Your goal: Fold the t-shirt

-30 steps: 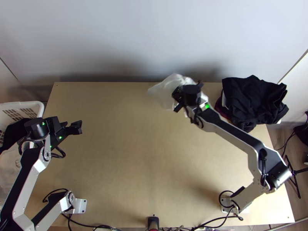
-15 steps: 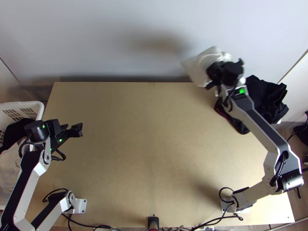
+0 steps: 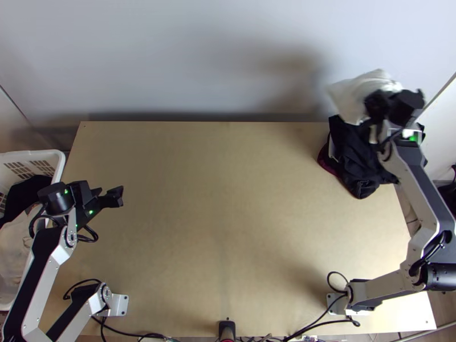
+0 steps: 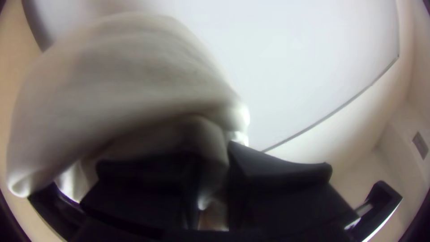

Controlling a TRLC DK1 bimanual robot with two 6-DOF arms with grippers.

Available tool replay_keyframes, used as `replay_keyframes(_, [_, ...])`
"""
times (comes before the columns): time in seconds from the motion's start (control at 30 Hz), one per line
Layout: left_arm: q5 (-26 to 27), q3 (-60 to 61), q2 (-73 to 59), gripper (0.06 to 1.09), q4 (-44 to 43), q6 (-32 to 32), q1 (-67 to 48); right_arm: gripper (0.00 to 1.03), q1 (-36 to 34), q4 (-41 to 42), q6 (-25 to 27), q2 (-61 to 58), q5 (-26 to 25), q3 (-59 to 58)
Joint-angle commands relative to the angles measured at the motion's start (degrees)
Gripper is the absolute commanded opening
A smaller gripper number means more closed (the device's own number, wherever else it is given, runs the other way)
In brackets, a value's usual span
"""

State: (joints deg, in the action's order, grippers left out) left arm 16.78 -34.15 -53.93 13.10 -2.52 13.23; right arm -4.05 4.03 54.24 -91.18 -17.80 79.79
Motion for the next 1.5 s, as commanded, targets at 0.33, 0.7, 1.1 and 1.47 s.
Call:
replay_keyframes(0.33, [0.0,2.2,2.3,1.03,0.5,1.6,1.7,0.03,-17.8,4.5,2.4,-5.3,5.7,1.3])
replay_keyframes(0.7, [0.0,4.8,4.4,1.03,1.3,2.0,2.3,0.03,-12.0,14.5,2.3,-2.6,5.6,-18.0])
replay_keyframes(1.1, [0.0,5.6,8.0,1.03,4.9,2.4,2.8,0.03,-3.6,20.5,-4.4,-8.1,0.7,-29.3])
replay_keyframes(1.47, [0.1,5.6,10.2,1.03,7.5,2.7,2.8,0.03,-5.4,22.9,-7.1,-7.9,0.6,-35.6])
